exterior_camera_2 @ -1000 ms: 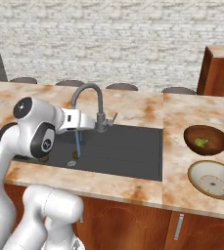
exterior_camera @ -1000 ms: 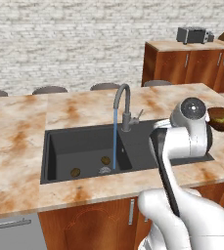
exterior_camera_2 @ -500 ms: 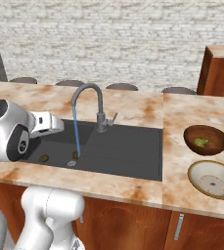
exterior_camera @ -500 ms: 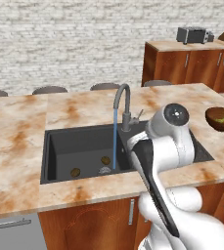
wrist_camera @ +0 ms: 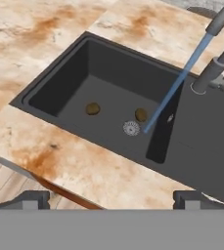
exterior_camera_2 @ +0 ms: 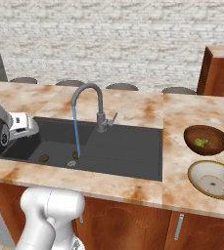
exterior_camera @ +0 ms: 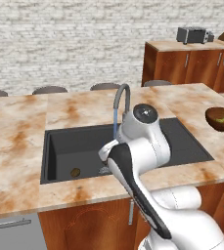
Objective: Pick the kiwis from the sink and place them in one bowl. Place the broccoli in the other bowl. Then turn off the sink faucet.
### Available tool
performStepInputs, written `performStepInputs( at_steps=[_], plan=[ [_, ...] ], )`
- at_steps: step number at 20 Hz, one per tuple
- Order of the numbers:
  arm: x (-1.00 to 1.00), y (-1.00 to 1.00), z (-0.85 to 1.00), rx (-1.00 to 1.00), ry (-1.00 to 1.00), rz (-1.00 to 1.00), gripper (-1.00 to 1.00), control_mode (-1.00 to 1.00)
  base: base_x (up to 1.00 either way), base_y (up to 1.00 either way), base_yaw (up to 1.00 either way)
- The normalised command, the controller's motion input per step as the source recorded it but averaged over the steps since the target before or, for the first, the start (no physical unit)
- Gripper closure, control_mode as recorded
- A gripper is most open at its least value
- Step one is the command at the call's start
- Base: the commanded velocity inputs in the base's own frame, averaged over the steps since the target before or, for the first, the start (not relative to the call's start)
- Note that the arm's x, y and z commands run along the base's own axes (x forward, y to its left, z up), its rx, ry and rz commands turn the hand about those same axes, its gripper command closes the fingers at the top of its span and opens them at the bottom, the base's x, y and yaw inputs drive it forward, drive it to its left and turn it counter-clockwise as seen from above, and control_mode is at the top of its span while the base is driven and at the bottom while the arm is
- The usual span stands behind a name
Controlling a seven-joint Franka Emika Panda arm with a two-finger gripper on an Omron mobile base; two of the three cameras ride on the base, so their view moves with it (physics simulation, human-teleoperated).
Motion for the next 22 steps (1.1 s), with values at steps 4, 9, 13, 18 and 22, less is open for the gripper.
performStepInputs(
  at_steps=[4,9,13,18,22],
  plan=[
    [0.10,0.09,0.00,0.00,0.04,-0.17,-1.00,-1.00,0.00,0.00,0.00],
    [0.39,0.00,0.00,0.00,0.16,-0.15,-1.00,-1.00,0.00,0.00,0.00],
    [0.34,-0.03,-0.15,0.02,0.18,-0.10,-1.00,-1.00,0.00,0.00,0.00],
    [0.10,-0.17,-0.19,0.00,0.06,0.00,-1.00,-1.00,0.00,0.00,0.00],
    [0.16,-0.04,-0.49,0.00,0.00,0.00,-1.00,-1.00,0.00,0.00,0.00]
  ],
)
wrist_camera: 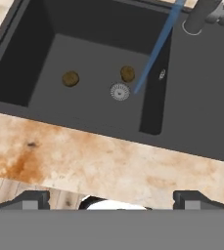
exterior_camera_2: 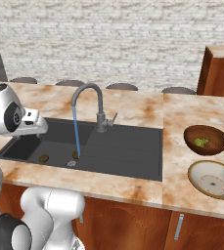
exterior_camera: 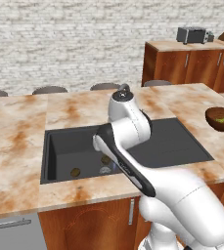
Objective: Pick the kiwis from the sink and place them in one bowl. Place the broccoli in the other bowl. Then turn off the sink faucet.
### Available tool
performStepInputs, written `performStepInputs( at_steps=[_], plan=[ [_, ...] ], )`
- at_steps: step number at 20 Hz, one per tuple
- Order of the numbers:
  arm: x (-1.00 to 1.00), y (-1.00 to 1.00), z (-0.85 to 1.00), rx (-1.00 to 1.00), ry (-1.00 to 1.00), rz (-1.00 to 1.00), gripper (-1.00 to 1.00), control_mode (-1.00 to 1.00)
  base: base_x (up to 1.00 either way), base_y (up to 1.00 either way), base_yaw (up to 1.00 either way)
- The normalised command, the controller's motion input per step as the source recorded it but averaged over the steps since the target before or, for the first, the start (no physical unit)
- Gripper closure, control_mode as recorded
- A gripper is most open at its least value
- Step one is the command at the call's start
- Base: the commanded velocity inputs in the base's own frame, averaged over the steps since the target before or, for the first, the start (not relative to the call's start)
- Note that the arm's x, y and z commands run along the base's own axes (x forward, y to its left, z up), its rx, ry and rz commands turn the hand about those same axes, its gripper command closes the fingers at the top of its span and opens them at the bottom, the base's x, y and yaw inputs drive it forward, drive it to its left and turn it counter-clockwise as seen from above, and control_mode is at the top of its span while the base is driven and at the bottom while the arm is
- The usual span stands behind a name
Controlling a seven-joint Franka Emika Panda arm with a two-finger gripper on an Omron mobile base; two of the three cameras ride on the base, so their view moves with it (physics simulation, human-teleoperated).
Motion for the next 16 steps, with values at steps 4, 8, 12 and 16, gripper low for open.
performStepInputs(
  at_steps=[4,8,12,16],
  plan=[
    [0.43,0.00,-0.52,0.00,0.00,-0.01,-1.00,-1.00,0.00,0.00,0.00],
    [0.58,0.00,-0.21,0.00,0.00,-0.06,-1.00,-1.00,0.00,0.00,0.00],
    [0.46,0.00,-0.12,0.00,0.00,-0.10,-1.00,-1.00,0.00,0.00,0.00],
    [0.27,0.00,-0.17,0.00,0.00,-0.05,-1.00,-1.00,0.00,0.00,0.00]
  ],
)
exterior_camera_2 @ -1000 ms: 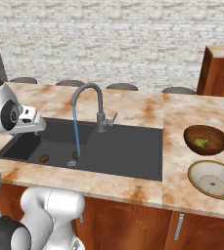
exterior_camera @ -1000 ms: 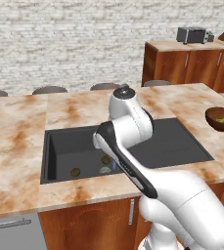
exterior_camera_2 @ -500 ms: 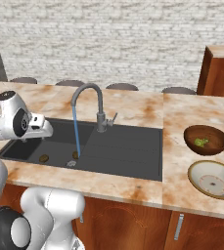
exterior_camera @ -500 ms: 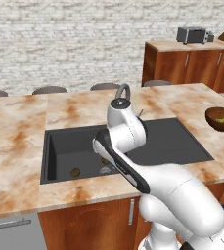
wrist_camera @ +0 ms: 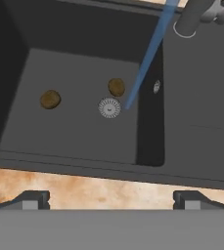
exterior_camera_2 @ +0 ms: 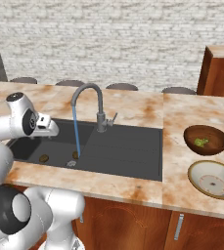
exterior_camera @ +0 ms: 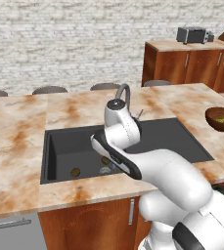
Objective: Pick the kiwis from the sink and place them in one bowl. Place the broccoli in the other bowl. Then turn off the sink faucet.
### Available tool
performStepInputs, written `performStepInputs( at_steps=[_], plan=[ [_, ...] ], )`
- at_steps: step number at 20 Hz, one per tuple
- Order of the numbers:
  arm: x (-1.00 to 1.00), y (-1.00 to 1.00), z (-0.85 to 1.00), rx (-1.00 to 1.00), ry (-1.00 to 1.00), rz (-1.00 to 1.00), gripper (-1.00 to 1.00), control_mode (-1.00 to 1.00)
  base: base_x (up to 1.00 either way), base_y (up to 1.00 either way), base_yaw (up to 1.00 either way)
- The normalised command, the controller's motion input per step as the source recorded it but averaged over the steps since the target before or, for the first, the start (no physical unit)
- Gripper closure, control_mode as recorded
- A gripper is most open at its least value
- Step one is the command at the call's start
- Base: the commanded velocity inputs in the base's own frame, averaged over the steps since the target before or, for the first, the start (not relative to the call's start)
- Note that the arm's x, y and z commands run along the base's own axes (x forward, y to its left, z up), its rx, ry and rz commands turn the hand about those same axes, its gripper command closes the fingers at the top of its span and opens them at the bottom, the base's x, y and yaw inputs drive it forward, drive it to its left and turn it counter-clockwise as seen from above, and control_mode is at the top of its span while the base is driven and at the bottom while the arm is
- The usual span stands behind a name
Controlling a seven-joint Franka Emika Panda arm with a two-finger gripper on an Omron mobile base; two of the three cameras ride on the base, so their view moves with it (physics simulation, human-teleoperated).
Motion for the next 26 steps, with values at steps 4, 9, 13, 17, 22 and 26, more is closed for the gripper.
performStepInputs(
  at_steps=[4,9,13,17,22,26],
  plan=[
    [0.11,0.00,-0.27,0.00,0.01,-0.05,-1.00,-1.00,0.00,0.00,0.00],
    [0.22,-0.01,-0.29,0.00,0.05,0.00,-1.00,-1.00,0.00,0.00,0.00],
    [0.38,-0.01,-0.23,0.00,0.08,0.00,-1.00,-1.00,0.00,0.00,0.00],
    [0.38,0.00,-0.24,0.00,0.09,0.00,-1.00,-1.00,0.00,0.00,0.00],
    [0.39,0.00,-0.16,0.00,0.10,0.00,-1.00,-1.00,0.00,0.00,0.00],
    [0.38,0.00,-0.22,-0.03,0.09,0.00,-1.00,-1.00,0.00,0.00,0.00]
  ],
)
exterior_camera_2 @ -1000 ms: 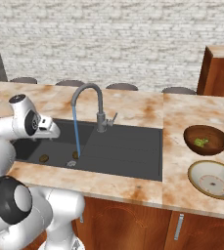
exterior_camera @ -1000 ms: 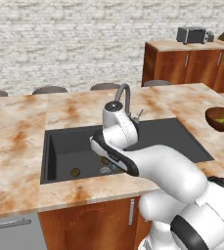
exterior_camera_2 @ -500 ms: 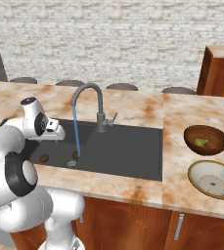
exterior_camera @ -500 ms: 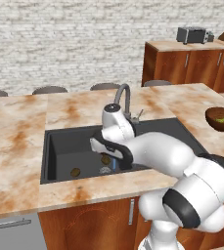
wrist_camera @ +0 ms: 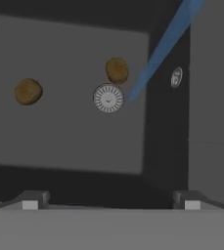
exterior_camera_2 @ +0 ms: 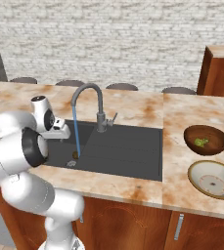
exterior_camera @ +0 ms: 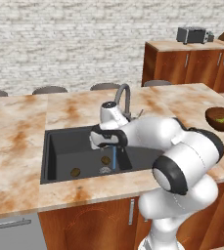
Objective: Pick the kiwis from the sink and place them in one bowl. Place the broccoli in the other bowl. Then turn off the sink faucet.
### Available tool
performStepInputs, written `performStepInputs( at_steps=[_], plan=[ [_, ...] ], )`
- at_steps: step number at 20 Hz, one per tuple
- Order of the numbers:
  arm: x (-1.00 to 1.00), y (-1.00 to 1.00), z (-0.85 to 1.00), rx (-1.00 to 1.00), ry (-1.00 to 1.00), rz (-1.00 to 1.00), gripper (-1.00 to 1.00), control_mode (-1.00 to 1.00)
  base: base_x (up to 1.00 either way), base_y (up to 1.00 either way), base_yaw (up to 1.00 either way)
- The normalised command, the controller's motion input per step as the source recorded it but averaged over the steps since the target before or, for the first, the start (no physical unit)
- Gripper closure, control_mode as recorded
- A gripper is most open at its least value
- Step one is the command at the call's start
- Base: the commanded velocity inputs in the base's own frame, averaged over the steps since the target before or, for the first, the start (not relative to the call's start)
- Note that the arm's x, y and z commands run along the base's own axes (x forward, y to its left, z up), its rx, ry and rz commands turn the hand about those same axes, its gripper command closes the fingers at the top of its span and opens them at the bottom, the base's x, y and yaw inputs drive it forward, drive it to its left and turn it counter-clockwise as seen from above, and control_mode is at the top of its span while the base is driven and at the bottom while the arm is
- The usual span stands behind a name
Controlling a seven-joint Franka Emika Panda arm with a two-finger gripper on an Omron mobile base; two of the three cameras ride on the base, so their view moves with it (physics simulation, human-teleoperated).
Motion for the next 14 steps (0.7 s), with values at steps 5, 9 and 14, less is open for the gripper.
performStepInputs(
  at_steps=[5,9,14],
  plan=[
    [0.36,0.00,-0.30,-0.06,0.09,0.00,-1.00,-1.00,0.00,0.00,0.00],
    [0.33,0.00,-0.35,-0.08,0.07,0.00,-1.00,-1.00,0.00,0.00,0.00],
    [0.33,0.00,-0.35,-0.07,0.04,0.00,-1.00,-1.00,0.00,0.00,0.00]
  ],
)
